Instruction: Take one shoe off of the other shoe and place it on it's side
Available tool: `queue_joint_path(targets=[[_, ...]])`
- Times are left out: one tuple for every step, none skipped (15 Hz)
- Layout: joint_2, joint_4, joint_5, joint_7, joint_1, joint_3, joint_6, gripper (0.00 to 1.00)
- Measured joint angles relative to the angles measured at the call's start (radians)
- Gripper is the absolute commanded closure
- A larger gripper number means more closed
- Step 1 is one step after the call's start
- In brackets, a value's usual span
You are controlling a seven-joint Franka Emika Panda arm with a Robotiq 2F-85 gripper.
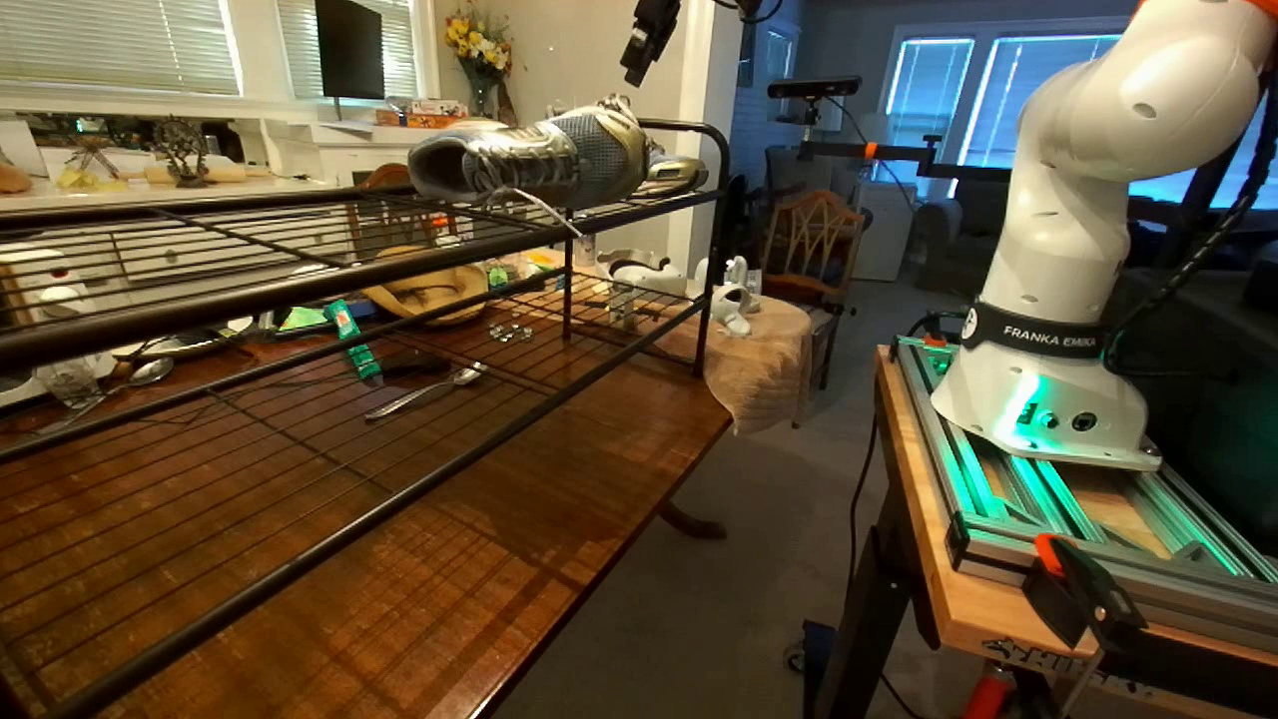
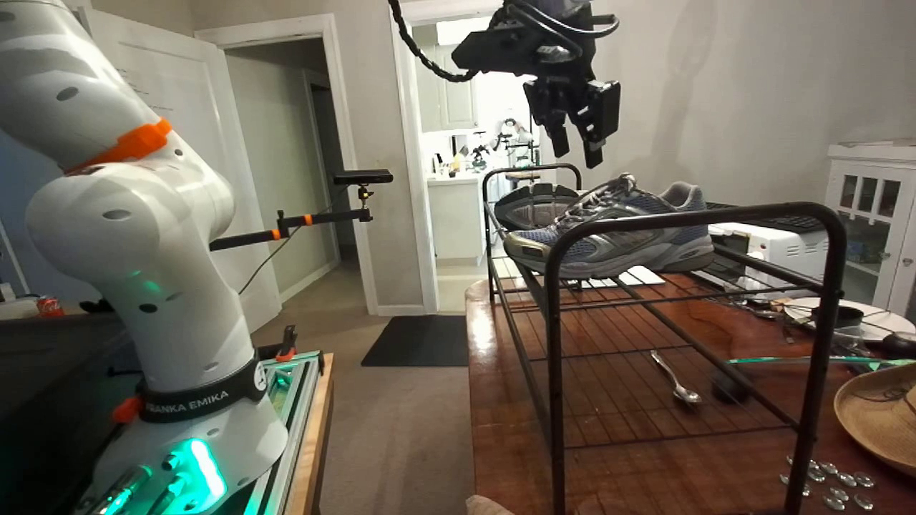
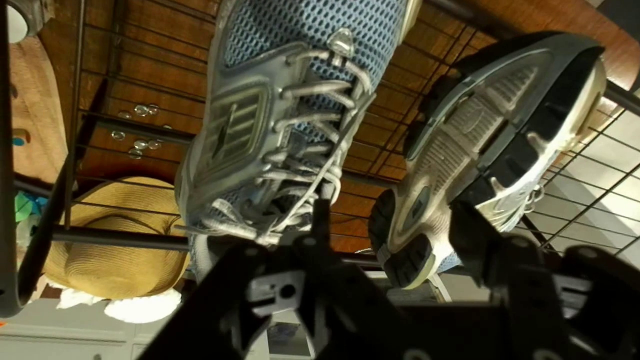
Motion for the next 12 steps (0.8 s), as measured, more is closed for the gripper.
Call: queue_joint_path(targets=[[0.0, 0.001, -0.004, 0.001, 0.0, 0.0, -0.001, 0.01], [0.0, 0.001, -0.012, 0.004, 0.0, 0.001, -0.003, 0.0], [0.0, 0.0, -0.021, 0.007, 0.0, 0.003, -0.009, 0.0], [0.001, -0.001, -0.036, 0.012, 0.0, 0.009, -0.016, 0.0], [0.001, -0.003, -0.054, 0.022, 0.001, 0.017, -0.018, 0.0], [0.002, -0.004, -0.073, 0.034, 0.001, 0.028, -0.02, 0.0], [0.002, -0.004, -0.094, 0.049, 0.001, 0.041, -0.022, 0.0], [0.003, -0.003, -0.117, 0.069, 0.001, 0.055, -0.022, 0.0], [0.005, -0.001, -0.143, 0.092, 0.001, 0.069, -0.022, 0.0], [0.009, 0.006, -0.172, 0.12, 0.001, 0.081, -0.022, 0.0], [0.017, 0.017, -0.205, 0.153, -0.001, 0.092, -0.022, 0.0], [0.029, 0.035, -0.246, 0.188, -0.006, 0.104, -0.023, 0.0]])
